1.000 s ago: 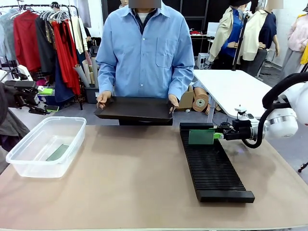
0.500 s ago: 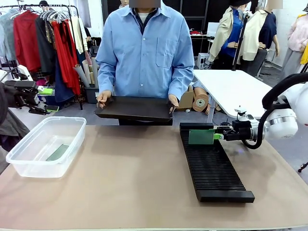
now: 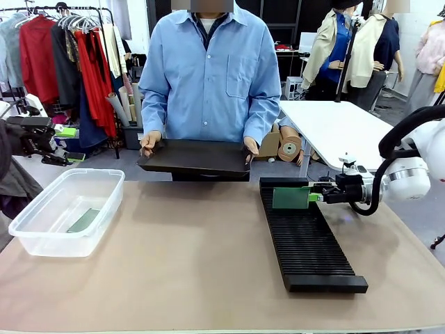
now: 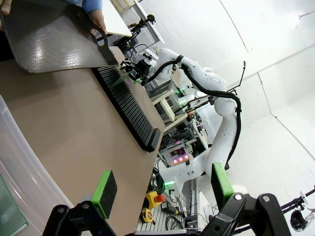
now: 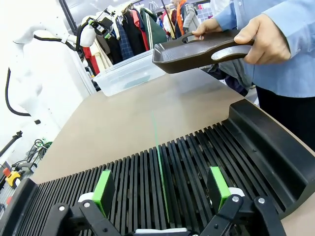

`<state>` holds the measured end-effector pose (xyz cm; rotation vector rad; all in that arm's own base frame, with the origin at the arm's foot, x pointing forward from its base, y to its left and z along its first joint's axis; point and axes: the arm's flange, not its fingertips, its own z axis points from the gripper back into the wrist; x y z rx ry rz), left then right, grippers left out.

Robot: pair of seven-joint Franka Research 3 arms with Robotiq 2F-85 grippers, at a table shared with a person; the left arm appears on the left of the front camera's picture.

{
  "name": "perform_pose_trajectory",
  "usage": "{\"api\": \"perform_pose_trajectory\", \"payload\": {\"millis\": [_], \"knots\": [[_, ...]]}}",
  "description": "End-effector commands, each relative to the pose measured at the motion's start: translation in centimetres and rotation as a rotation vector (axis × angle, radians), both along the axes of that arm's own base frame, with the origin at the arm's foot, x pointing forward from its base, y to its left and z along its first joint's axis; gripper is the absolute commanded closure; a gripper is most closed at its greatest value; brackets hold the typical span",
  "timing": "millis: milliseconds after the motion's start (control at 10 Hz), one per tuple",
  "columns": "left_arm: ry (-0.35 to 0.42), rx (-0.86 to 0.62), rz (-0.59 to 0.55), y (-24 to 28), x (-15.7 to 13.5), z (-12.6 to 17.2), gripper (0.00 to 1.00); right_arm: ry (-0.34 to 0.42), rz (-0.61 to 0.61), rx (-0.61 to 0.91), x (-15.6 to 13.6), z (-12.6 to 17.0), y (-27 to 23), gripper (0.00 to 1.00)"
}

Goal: Sort PCBs into racks and boxes based on the side picked up.
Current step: If the short side of the Blank PCB is picked up, insert it into the PCB Rack ; if the long side is picked up, place it in the Organizing box.

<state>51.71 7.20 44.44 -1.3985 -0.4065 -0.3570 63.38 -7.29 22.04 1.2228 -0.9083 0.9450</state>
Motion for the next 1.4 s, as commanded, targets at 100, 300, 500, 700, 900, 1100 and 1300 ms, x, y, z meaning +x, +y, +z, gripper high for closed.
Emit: {"api": "perform_pose_trajectory", "payload": {"millis": [100,300,500,700,900,1100,1300], "knots": [[-0.003,-0.002,-0.002,0.0,-0.1,0.2,0.0,-0.011,0.0,-0.001,0.1,0.3,0.0,0.0],[-0.003,-0.002,-0.002,0.0,-0.1,0.2,0.0,-0.011,0.0,-0.001,0.1,0.3,0.0,0.0],[-0.003,-0.002,-0.002,0.0,-0.1,0.2,0.0,0.0,0.0,0.0,0.0,0.0,0.0,0.0],[-0.003,-0.002,-0.002,0.0,-0.1,0.2,0.0,-0.013,-0.025,0.023,-0.6,3.4,-1.0,0.0],[-0.003,-0.002,-0.002,0.0,-0.1,0.2,0.0,-0.046,-0.058,0.038,-1.6,6.6,-2.3,0.0],[-0.003,-0.002,-0.002,0.0,-0.1,0.2,0.0,-0.065,-0.041,0.082,-3.8,9.9,-3.0,0.0],[-0.003,-0.002,-0.002,0.0,-0.1,0.2,0.0,0.079,-0.007,0.082,-7.2,12.2,-2.5,0.0]]}}
